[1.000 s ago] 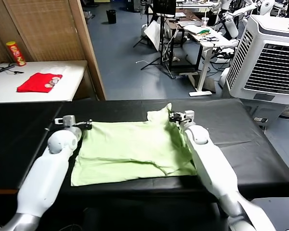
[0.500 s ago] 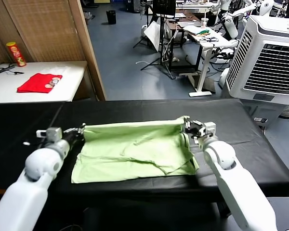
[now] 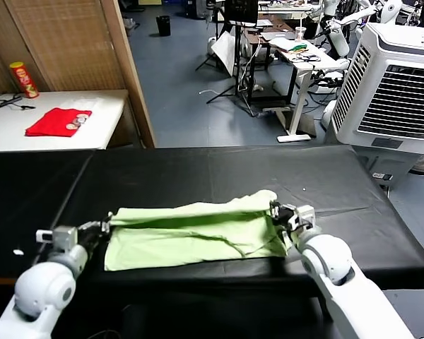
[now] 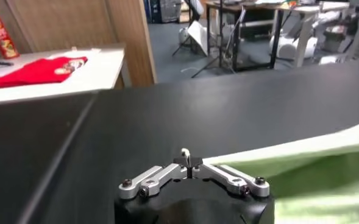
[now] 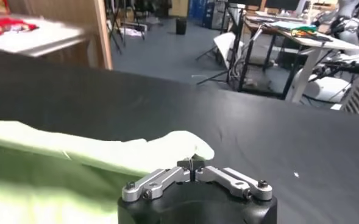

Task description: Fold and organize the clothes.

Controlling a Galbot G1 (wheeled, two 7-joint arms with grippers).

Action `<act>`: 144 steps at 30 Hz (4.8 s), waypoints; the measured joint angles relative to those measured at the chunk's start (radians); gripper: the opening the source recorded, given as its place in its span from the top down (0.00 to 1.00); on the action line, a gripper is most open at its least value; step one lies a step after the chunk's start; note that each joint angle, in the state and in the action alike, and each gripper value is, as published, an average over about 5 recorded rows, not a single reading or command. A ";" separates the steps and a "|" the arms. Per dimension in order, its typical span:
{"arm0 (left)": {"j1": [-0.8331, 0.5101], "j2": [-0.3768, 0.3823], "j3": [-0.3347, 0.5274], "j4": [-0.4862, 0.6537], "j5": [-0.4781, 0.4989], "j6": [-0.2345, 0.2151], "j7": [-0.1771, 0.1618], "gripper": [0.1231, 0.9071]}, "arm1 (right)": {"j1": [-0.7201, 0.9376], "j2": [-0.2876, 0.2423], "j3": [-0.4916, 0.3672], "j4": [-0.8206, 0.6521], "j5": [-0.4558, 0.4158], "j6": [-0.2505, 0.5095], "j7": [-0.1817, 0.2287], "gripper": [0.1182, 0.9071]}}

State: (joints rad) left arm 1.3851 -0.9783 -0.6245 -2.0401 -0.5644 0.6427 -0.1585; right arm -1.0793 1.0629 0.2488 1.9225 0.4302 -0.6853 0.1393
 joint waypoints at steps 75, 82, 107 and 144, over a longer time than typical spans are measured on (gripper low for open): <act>-0.142 -0.108 -0.011 0.195 -0.021 -0.145 -0.001 0.23 | -0.053 0.188 0.061 -0.026 -0.097 0.179 0.014 0.14; -0.025 -0.159 -0.066 0.106 -0.063 -0.153 0.000 0.14 | -0.109 0.183 0.071 0.057 -0.094 0.180 0.003 0.14; 0.083 -0.234 -0.072 0.088 0.100 -0.182 0.033 0.95 | -0.150 0.186 0.074 0.165 -0.093 0.177 -0.002 0.14; -0.057 -0.300 0.304 -0.144 -0.089 -0.005 -0.165 0.96 | -0.284 0.256 0.121 0.217 -0.207 0.179 0.003 0.14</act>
State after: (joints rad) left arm 1.3280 -1.2780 -0.3201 -2.1839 -0.6537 0.6372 -0.3235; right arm -1.3632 1.3186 0.3695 2.1395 0.2236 -0.5064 0.1418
